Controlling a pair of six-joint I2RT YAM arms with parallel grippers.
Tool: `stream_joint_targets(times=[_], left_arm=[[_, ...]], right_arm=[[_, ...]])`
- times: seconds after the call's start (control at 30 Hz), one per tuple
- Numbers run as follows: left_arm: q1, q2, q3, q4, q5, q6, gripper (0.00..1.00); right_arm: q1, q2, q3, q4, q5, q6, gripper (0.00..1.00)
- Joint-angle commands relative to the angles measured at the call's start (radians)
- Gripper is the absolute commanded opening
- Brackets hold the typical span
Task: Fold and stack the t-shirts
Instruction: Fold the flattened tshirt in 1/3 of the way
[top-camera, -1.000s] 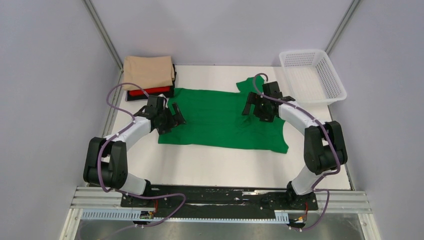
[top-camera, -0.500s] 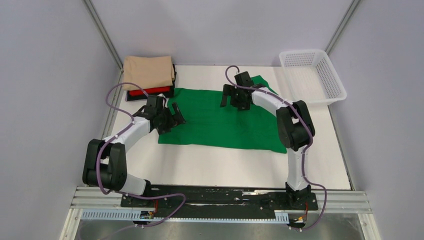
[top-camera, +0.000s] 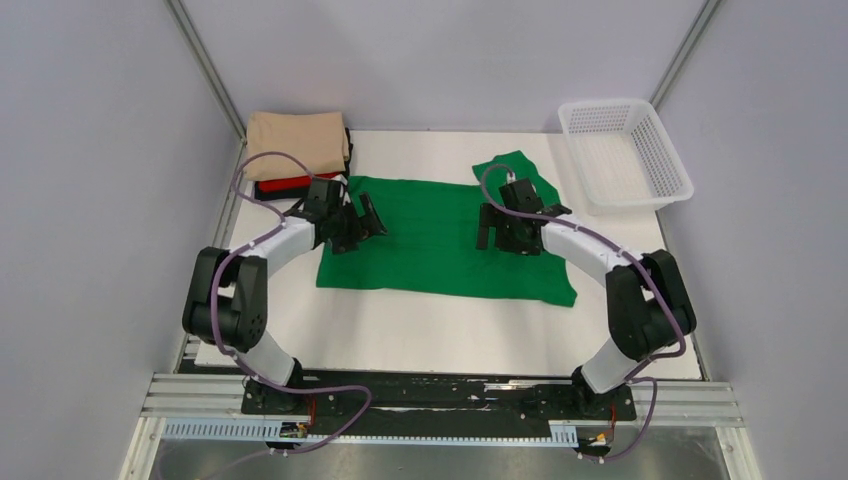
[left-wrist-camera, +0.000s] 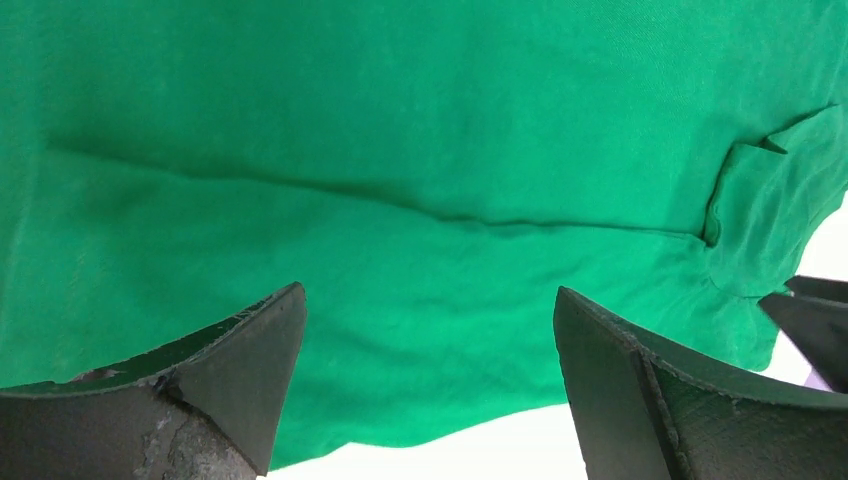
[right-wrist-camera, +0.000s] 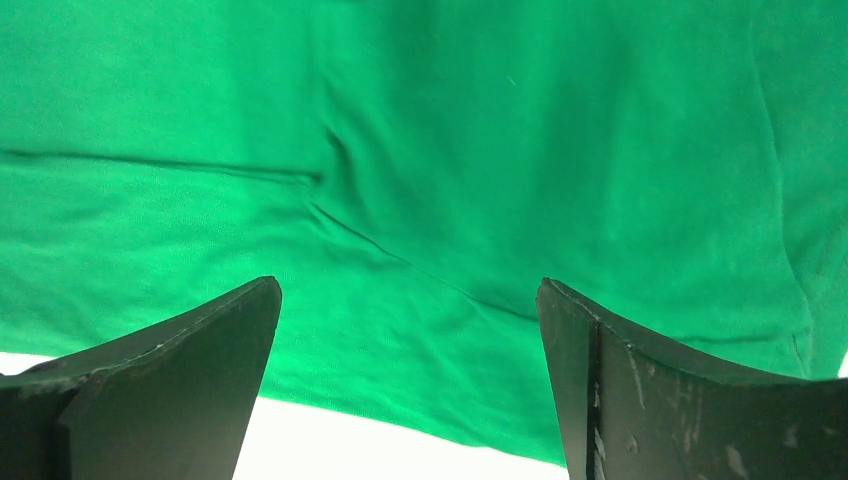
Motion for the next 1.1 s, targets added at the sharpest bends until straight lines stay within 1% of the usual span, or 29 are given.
stream_joint_targets(times=[0.0,0.1,0.2,0.37,0.47,0.57,0.73,0.9,0.97,1.07], left_arm=[[-0.031,0.107,0.078,0.026,0.007,-0.010,1.00],[-0.044,0.142,0.074,-0.006,0.000,-0.009,1.00],[-0.066,0.108,0.014,-0.018,-0.029,-0.015,1.00],[-0.089,-0.008,-0.154,-0.036,-0.041,-0.040,1.00],[-0.126,-0.085,-0.253,-0.069,-0.046,-0.071,1.00],[-0.178,-0.200,-0.319,-0.124,-0.056,-0.113,1.00],[-0.247,-0.330,-0.412,-0.174,-0.059,-0.169,1.00],[-0.299,-0.370,-0.453,-0.131,-0.098,-0.242,1.00],[-0.301,-0.377,-0.440,-0.126,-0.133,-0.250,1.00],[-0.301,-0.387,-0.368,-0.146,-0.191,-0.246,1.00]], right_arm=[[-0.007,-0.016,-0.100,-0.008,0.084,0.015,1.00],[-0.008,0.024,-0.120,-0.028,0.089,0.033,1.00],[-0.008,0.019,-0.163,-0.068,0.091,0.066,1.00],[-0.002,-0.075,-0.297,-0.174,0.047,0.130,1.00],[0.000,-0.140,-0.361,-0.262,0.065,0.173,1.00],[-0.002,-0.198,-0.394,-0.315,0.039,0.202,1.00],[0.000,-0.249,-0.414,-0.358,-0.003,0.262,1.00],[-0.001,-0.265,-0.412,-0.370,0.031,0.291,1.00],[0.000,-0.273,-0.399,-0.360,0.055,0.290,1.00],[-0.002,-0.301,-0.361,-0.339,0.091,0.278,1.00]])
